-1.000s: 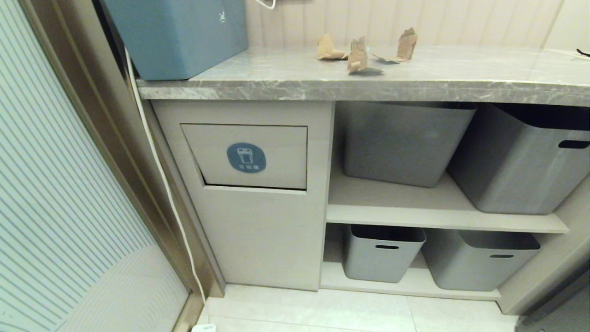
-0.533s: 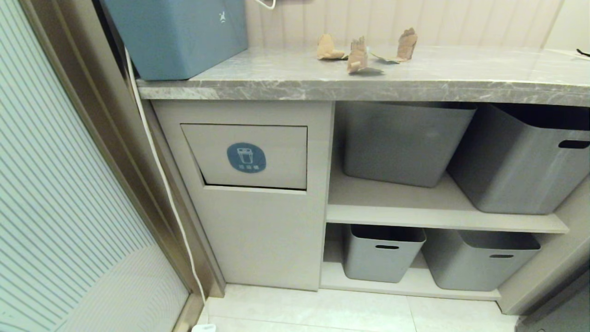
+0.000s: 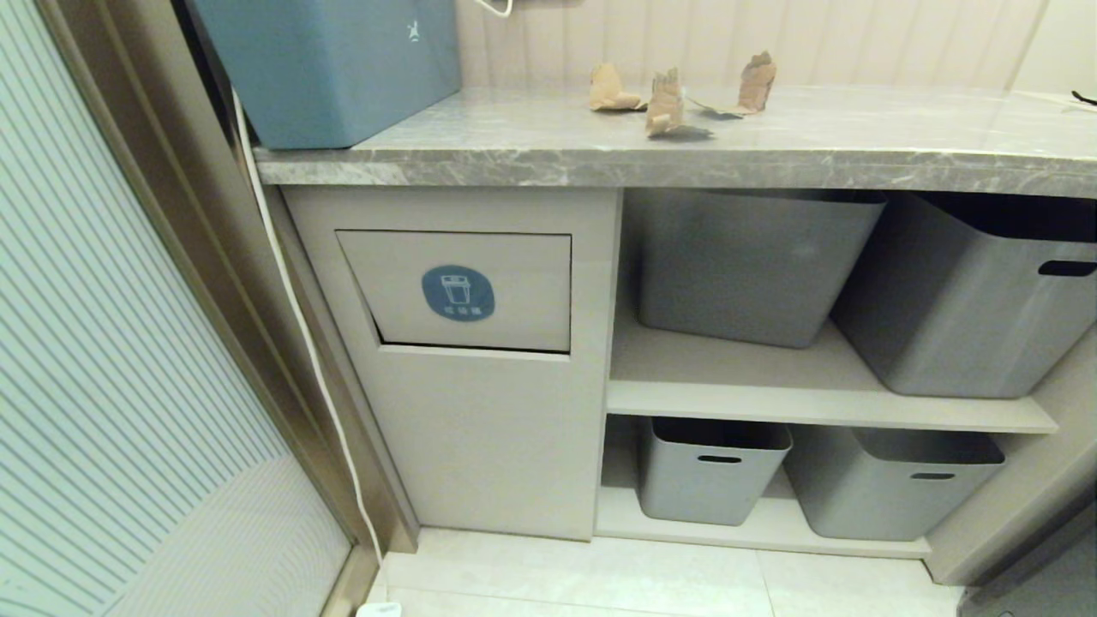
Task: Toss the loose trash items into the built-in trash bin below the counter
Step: Pick up the garbage
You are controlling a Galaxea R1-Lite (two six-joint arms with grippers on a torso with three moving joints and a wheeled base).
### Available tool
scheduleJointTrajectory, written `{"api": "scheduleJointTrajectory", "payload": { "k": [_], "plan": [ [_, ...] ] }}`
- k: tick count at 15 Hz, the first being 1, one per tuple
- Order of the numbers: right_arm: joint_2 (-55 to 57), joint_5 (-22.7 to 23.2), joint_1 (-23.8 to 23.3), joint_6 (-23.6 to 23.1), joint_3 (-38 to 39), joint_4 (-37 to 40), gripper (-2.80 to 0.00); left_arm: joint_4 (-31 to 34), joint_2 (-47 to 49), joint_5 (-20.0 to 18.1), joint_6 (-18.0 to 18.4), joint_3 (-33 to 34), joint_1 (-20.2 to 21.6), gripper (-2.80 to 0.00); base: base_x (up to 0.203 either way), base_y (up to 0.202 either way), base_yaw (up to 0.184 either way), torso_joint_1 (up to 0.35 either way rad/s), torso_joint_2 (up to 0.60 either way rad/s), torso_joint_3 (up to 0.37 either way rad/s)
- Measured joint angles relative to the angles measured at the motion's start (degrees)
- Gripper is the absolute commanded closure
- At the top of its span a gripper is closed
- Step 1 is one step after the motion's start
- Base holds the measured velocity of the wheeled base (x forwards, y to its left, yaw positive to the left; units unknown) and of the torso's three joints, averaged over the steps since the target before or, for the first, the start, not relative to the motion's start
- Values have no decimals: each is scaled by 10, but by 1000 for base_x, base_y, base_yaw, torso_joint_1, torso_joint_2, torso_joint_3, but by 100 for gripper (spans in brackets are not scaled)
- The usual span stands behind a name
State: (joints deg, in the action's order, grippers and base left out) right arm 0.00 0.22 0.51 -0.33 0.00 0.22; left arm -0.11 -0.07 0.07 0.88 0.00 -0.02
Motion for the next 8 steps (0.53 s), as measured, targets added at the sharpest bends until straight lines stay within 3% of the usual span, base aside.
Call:
{"api": "scheduleJointTrajectory", "payload": {
  "k": [4,8],
  "plan": [
    [0,0,0,0,0,1,0,0,0,0,-1,0,0,0,0,0,0,65,-255,-261],
    [0,0,0,1,0,0,0,0,0,0,-1,0,0,0,0,0,0,181,-538,-293]
  ]
}}
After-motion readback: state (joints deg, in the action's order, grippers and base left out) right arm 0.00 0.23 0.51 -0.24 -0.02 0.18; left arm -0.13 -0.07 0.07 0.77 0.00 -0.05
